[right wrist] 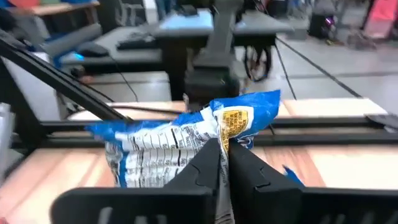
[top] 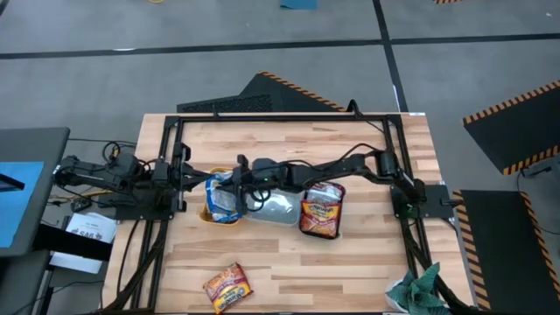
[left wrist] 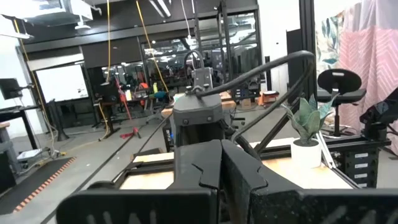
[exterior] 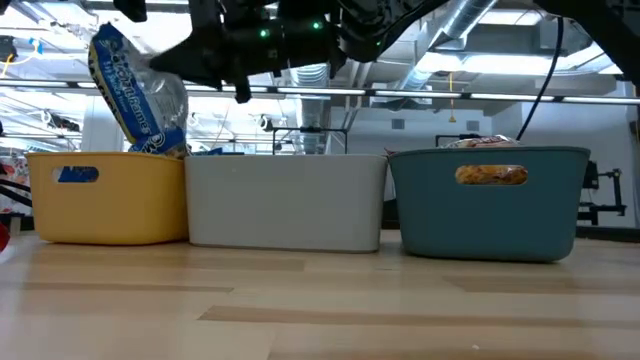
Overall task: Sort Maruchan noodles
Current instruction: Put the blue noodle pack into the yellow bin, then put the red noodle pack into the white bin
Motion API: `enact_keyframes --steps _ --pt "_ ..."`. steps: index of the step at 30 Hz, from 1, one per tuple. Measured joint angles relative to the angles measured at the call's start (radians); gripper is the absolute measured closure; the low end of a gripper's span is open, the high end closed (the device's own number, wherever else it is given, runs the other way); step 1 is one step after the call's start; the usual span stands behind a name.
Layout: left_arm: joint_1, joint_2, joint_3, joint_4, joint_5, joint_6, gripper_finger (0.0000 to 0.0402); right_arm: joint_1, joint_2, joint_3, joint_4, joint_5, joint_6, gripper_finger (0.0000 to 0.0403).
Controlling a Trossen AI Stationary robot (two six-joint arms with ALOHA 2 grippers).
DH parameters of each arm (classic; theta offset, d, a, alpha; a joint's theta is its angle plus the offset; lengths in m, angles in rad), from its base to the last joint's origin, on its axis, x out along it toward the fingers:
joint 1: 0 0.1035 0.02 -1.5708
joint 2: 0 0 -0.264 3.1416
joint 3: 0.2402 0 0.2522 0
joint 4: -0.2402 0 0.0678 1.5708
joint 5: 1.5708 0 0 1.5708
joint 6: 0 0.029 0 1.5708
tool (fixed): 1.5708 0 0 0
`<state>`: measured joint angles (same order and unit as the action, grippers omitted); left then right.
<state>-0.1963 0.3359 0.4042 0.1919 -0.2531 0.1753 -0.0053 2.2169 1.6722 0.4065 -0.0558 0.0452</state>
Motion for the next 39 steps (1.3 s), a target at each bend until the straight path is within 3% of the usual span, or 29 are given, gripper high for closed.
enact_keyframes --steps 14,27,39 --pt "0.0 0.0 0.0 -0.003 -0.002 -0.007 0.0401 -0.019 -0.064 -0.003 -0.307 0.018 -0.007 0.0305" --pt "0.0 0.0 0.0 -0.019 -0.022 -0.023 0.0401 -0.032 -0.173 -0.002 -0.646 0.037 -0.029 0.0216" --pt "0.0 0.006 0.0 -0.054 -0.026 -0.044 0.0401 -0.029 -0.336 -0.002 -1.01 0.042 -0.095 0.0212"
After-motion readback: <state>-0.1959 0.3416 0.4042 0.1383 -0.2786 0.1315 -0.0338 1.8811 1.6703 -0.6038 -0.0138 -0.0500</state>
